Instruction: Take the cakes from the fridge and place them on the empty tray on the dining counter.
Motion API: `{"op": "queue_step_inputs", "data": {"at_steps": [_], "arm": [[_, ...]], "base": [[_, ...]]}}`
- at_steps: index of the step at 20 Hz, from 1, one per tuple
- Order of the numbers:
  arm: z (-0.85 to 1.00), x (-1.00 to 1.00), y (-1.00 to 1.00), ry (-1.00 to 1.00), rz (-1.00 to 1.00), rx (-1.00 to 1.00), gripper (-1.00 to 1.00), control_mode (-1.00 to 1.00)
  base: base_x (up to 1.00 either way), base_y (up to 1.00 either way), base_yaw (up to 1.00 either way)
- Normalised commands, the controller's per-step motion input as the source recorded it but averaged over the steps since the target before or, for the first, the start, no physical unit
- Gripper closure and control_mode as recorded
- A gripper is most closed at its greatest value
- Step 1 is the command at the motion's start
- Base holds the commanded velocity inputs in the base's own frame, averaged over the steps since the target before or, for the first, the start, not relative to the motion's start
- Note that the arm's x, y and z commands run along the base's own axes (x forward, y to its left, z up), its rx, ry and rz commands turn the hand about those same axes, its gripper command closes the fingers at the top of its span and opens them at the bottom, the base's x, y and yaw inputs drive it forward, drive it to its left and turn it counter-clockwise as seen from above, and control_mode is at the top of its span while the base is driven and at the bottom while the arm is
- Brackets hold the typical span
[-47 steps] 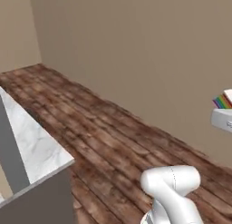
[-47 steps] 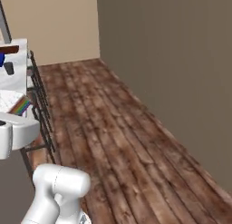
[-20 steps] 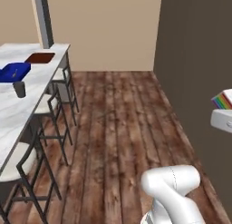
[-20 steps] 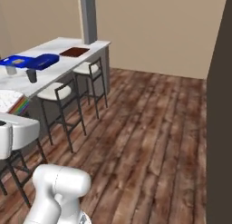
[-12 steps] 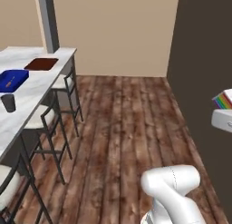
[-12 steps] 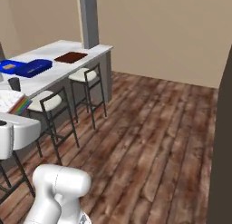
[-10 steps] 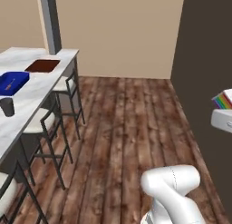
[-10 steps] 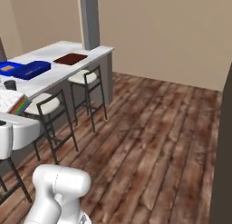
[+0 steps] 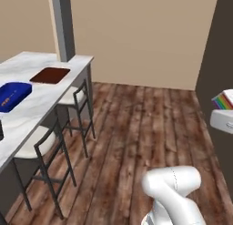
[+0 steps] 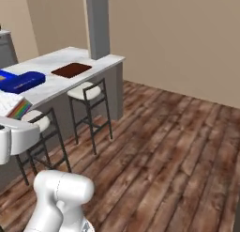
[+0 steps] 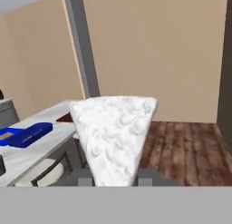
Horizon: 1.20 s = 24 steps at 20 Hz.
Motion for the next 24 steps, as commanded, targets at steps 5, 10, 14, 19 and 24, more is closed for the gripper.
{"op": "queue_step_inputs", "data": {"at_steps": [5,10,14,19,24], "arm": [[0.0,0.0,0.0,0.0,0.0,0.0,1.0,1.0],[0.0,0.0,0.0,0.0,0.0,0.0,1.0,1.0],[0.0,0.0,0.0,0.0,0.0,0.0,1.0,1.0],[0.0,0.0,0.0,0.0,0.0,0.0,1.0,1.0],[0.0,0.0,0.0,0.0,0.0,0.0,1.0,1.0]], "base": [[1.0,-0.36,0.32],[1.0,-0.35,0.48],[1.0,-0.28,0.53],[1.0,-0.19,0.6],[0.89,-0.24,0.62]]}}
